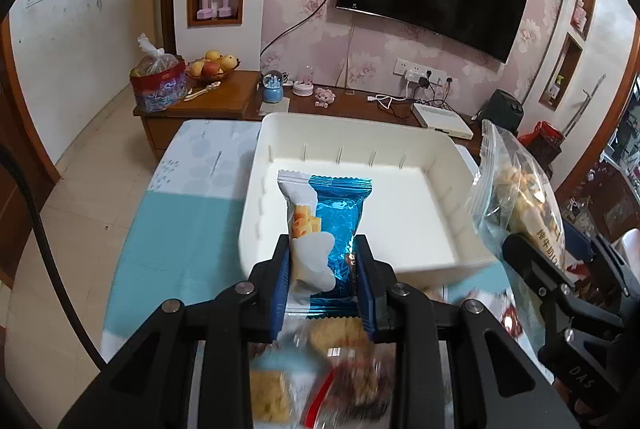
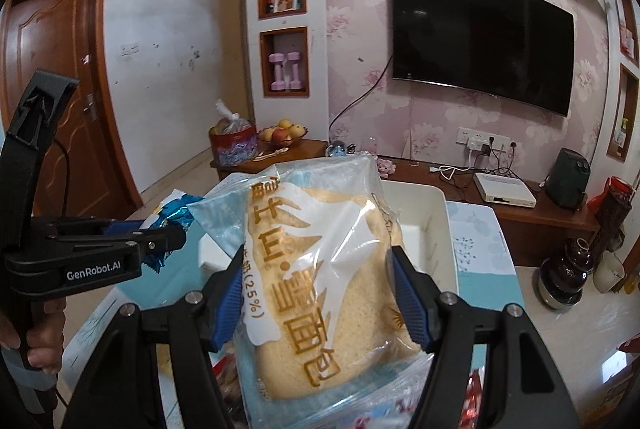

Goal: Organize snacks
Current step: 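Carry both snacks over the white bin and open both grippers to drop them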

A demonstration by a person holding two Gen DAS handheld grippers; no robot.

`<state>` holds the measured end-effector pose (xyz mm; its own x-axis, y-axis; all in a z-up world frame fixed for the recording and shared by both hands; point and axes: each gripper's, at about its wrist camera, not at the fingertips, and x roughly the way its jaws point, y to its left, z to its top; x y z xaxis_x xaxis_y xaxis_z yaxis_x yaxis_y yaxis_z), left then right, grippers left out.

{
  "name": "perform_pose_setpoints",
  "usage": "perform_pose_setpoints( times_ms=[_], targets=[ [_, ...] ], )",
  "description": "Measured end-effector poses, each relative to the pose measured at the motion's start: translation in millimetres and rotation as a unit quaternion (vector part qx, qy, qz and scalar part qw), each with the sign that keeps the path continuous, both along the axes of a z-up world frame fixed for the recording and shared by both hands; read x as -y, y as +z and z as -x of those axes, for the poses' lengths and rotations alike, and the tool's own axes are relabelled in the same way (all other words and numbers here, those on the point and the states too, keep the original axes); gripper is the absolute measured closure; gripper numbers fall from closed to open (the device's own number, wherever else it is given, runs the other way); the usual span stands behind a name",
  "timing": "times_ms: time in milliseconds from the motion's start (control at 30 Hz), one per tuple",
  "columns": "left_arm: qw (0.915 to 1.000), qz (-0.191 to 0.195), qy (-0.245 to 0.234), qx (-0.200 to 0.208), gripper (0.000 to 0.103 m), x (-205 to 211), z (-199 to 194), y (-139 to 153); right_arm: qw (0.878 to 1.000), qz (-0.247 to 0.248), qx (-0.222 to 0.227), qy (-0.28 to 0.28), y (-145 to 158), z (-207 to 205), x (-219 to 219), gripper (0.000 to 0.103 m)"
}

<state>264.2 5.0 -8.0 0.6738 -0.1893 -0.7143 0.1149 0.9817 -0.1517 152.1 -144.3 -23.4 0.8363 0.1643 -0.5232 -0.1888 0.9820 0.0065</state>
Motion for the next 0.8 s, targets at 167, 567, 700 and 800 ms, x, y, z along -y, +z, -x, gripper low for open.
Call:
perform_pose_setpoints(
  times_ms=[167, 567, 700, 800],
  targets=[
    [1.0, 0.005, 0.001, 0.003, 0.075, 11, -36, -7, 1.0, 0.002, -0.001, -0.013, -11, -38, 15, 0.036],
    [0.9994, 0.026, -0.015, -0.02, 0.074, 26, -87, -51, 0.998, -0.036, 0.009, -0.047, -53, -86, 54, 0.035],
    [0.9996, 0.015, -0.018, -0.018, 0.067, 33, -91, -56, 0.997, -0.044, 0.0, -0.06, -63, -95, 61, 0.033],
    [0.9998, 0.004, -0.006, -0.018, 0.04, 37, -90, -55, 0.997, -0.05, -0.003, -0.059, -63, -101, 62, 0.029]
  ],
)
